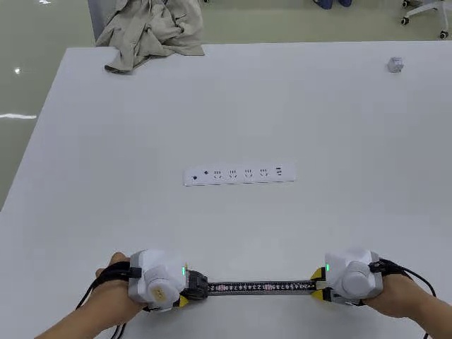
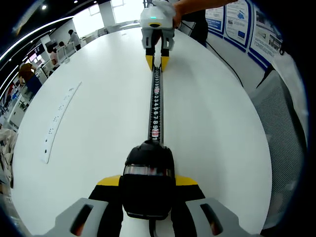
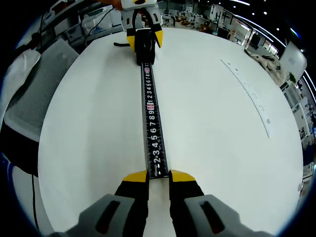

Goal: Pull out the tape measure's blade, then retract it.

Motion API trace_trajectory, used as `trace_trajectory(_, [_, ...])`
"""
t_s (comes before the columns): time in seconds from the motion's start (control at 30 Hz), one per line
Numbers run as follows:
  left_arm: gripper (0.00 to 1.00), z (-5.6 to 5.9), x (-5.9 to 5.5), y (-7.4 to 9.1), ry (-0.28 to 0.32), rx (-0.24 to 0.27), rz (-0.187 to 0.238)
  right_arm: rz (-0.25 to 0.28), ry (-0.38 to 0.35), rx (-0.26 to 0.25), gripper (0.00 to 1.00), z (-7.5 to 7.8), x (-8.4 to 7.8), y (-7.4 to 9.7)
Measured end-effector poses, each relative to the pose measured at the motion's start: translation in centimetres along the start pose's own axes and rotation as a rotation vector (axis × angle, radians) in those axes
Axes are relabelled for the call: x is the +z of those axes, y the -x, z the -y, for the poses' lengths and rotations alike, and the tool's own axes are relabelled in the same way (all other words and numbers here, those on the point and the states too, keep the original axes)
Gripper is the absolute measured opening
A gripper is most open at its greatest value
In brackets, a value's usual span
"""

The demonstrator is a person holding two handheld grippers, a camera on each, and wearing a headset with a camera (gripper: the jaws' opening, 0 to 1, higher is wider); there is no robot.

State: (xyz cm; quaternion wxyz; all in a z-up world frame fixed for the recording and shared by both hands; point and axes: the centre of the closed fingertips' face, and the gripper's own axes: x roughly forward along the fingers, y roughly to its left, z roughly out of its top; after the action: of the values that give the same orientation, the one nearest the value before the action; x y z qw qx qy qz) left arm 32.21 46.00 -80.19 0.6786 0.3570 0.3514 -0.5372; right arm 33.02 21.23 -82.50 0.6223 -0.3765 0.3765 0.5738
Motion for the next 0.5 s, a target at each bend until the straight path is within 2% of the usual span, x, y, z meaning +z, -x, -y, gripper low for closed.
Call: trace_trajectory(0.5, [0.36, -0.12, 0.21, 0.18, 0.020, 0.025, 0.030, -0.029, -0.008, -0.033, 0.16, 0.13, -0.18, -0.05])
